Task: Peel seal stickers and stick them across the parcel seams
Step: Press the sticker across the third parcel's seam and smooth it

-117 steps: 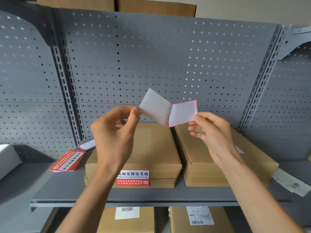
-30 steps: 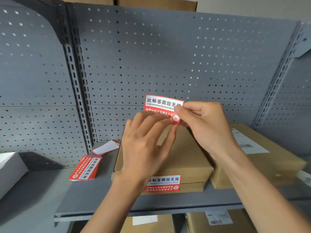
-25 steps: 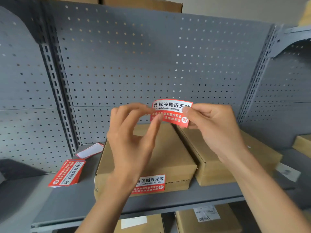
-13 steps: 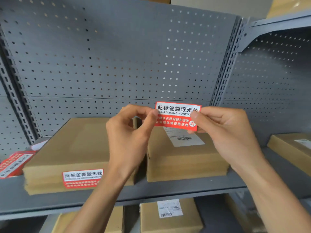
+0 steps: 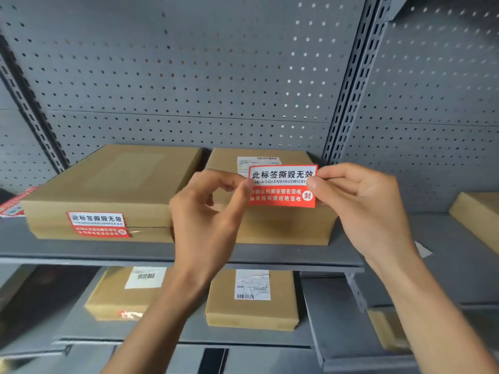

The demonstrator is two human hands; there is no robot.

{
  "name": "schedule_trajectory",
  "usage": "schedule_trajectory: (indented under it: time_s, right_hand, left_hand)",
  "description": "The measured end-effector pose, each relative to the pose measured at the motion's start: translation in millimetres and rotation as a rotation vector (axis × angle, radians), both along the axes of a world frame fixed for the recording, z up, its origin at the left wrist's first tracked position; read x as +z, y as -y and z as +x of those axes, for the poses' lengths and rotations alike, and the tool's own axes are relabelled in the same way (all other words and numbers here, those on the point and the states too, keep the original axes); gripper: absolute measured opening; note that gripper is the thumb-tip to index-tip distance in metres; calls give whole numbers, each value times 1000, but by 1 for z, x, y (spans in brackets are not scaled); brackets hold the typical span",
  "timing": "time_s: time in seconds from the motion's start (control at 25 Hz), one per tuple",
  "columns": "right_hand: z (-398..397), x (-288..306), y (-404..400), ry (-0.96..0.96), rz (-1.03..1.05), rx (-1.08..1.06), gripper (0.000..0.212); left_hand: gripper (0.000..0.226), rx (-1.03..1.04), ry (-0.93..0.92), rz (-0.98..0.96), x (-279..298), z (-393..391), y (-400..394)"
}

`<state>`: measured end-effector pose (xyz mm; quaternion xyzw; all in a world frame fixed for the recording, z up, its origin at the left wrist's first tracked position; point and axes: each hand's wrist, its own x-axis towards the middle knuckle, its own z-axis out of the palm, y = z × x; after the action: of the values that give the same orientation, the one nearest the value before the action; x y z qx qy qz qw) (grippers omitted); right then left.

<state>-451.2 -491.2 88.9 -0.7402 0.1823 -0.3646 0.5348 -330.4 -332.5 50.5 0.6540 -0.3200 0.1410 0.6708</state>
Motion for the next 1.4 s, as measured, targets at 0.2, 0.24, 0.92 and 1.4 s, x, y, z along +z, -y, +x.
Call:
schedule_trajectory:
  time_s: [0.2, 0.24, 0.92, 1.4]
  right_hand:
    - [-11, -34, -14, -1, 9, -24, 10]
    - [-12, -39, -16, 5, 2, -29, 11]
    - [3, -97, -20, 4, -243, -177, 14]
    - [13, -96, -19, -19, -286, -172, 10]
  left_hand:
    - [13, 70, 116, 110, -29, -11, -14]
    - [12, 82, 138, 128, -35, -12, -17]
    - [11, 236, 329, 178, -92, 6, -10]
    - [14, 320, 372, 259, -86, 11, -11]
